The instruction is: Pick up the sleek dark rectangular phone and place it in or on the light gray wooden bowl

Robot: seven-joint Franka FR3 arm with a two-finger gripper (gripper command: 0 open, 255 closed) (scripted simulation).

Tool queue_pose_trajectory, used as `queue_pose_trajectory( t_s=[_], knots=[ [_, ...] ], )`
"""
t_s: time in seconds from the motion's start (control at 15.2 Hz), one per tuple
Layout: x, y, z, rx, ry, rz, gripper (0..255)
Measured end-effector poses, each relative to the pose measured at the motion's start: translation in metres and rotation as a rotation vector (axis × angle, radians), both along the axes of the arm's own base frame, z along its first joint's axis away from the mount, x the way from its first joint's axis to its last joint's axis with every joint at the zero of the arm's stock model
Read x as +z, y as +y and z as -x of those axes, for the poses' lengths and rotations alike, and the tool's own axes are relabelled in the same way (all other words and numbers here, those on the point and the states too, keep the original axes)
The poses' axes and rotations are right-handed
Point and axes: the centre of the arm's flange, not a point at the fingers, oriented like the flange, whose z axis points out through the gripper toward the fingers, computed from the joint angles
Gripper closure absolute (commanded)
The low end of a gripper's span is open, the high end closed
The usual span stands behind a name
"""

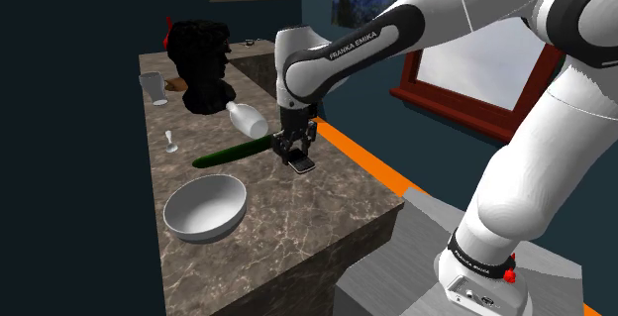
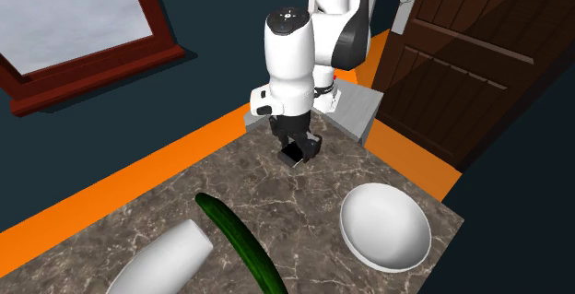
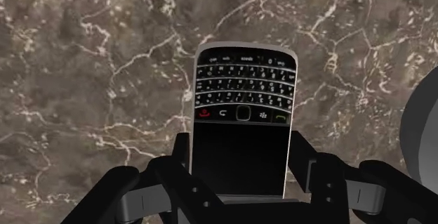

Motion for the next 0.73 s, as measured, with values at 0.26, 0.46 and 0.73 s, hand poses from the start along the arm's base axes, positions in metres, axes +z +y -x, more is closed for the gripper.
queue_pose_trajectory(
  t_s=[0.26,0.46,0.73],
  knots=[
    [0.021,-0.001,0.0,0.0,0.0,0.0,255],
    [0.037,0.0,-0.002,0.0,0.0,0.0,255],
    [0.057,-0.001,0.0,0.0,0.0,0.0,255]
  ],
)
